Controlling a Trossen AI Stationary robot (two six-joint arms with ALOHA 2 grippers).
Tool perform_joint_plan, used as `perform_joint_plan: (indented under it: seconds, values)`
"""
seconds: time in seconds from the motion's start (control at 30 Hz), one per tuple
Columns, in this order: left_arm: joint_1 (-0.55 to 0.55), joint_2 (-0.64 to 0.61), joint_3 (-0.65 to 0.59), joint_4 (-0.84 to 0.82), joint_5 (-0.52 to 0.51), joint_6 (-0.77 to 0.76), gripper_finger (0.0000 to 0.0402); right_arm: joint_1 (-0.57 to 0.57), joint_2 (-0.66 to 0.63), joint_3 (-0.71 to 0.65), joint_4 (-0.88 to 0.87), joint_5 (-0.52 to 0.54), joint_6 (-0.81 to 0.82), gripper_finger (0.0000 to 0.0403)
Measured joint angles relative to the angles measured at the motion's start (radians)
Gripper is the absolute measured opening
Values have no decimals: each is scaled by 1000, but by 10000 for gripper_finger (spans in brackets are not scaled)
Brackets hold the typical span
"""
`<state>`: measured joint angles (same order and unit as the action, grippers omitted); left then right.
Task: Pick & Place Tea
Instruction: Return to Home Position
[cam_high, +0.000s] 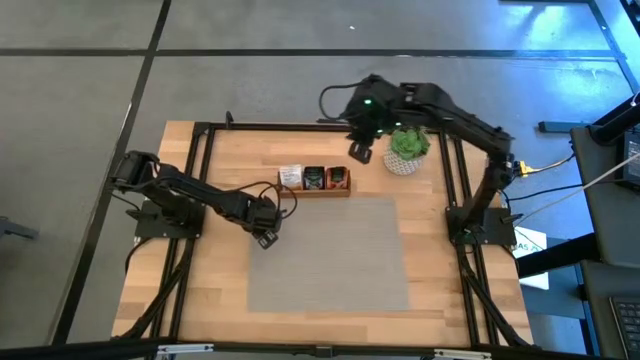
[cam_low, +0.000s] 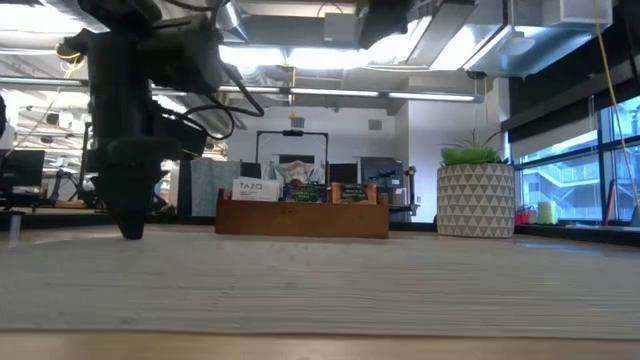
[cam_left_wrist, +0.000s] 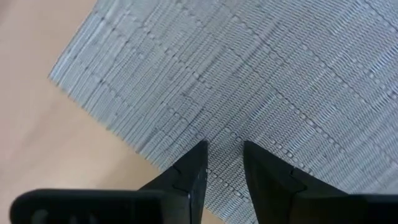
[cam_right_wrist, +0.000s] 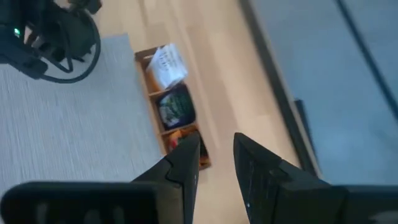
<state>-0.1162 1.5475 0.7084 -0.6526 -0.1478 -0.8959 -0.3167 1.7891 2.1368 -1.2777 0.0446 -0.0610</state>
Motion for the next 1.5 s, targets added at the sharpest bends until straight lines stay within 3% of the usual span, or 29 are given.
perform_joint_plan:
  seconds: [0.27,0.47,0.57,0.77,0.9,1.03,1.13,1.33,1.5]
  values:
    - [47,0,-1,-13,-1,0,101,-2,-131,0,-107,131,59,102]
    - [47,-10,-1,-20,13,0,100,13,-203,-4,-115,140,86,102]
    - [32,-45,14,-42,20,2,100,45,-246,-76,-40,141,96,102]
    - [14,-239,62,-32,-22,90,101,130,-405,-476,463,135,86,102]
    - [-8,-397,32,371,-12,208,99,193,-536,-812,785,84,109,102]
    - [-69,-515,-23,706,-8,460,101,240,-717,-1098,1006,16,187,102]
    - [-98,-606,-30,719,-21,667,102,282,-830,-1288,1176,-64,220,102]
    - [-150,-683,-44,679,41,679,102,327,-1005,-1538,1279,-127,295,102]
    - [-101,-804,-201,832,142,638,102,341,-1173,-1761,1551,-108,318,102]
